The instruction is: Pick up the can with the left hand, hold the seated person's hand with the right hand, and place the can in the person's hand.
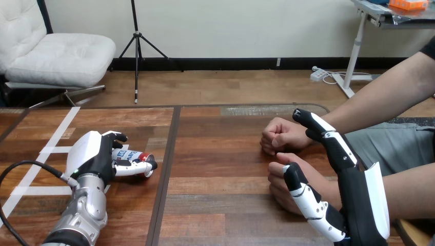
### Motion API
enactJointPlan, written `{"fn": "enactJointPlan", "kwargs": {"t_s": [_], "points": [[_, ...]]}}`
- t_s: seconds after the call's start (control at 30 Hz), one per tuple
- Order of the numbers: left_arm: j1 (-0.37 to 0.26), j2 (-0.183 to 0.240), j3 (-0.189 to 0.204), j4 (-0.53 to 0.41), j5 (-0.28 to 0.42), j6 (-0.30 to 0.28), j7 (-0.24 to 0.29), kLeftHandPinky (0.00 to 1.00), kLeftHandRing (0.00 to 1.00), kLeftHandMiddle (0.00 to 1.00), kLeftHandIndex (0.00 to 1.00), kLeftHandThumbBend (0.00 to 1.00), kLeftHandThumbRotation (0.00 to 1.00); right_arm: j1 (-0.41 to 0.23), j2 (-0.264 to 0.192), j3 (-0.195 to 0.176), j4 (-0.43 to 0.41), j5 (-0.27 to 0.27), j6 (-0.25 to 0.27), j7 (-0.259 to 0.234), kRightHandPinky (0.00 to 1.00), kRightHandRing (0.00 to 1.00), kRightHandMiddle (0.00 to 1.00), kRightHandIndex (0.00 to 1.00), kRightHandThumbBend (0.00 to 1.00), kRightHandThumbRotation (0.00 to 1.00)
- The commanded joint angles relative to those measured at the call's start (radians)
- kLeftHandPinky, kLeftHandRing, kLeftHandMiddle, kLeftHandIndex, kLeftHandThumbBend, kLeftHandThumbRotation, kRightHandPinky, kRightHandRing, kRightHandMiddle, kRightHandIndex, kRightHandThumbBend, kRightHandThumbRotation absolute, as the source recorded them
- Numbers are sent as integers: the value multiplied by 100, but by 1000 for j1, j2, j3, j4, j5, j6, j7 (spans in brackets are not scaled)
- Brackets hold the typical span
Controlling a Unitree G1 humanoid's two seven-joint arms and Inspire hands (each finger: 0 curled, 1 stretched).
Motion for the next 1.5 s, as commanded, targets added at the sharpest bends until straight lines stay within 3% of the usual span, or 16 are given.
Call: {"fn": "enactJointPlan", "kwargs": {"t_s": [0.0,0.5,0.87,1.0,1.23,1.47], "points": [[-70,7,4,-13,-5,-24,23,56,69,76,77,94,34,-45,4,-2,-35,9,-11,-4,84,86,84,83,54,69],[-64,17,8,-15,-15,-48,25,59,69,76,76,93,35,-43,8,4,-43,19,6,4,84,87,84,83,55,70],[-55,34,1,-16,-9,-110,6,60,70,76,76,91,34,-53,9,2,-30,16,-2,0,85,87,84,83,56,70],[-56,49,-15,-13,5,-140,-26,62,72,77,78,89,33,-53,9,1,-32,10,0,-1,84,87,84,83,55,69],[-73,108,-77,-10,70,-219,-142,69,78,83,84,83,32,-52,9,1,-35,6,3,-1,84,87,84,83,55,69],[-103,156,-103,-10,105,-271,-254,73,83,87,89,86,28,-50,9,-1,-40,-4,7,-3,84,86,84,83,54,71]]}}
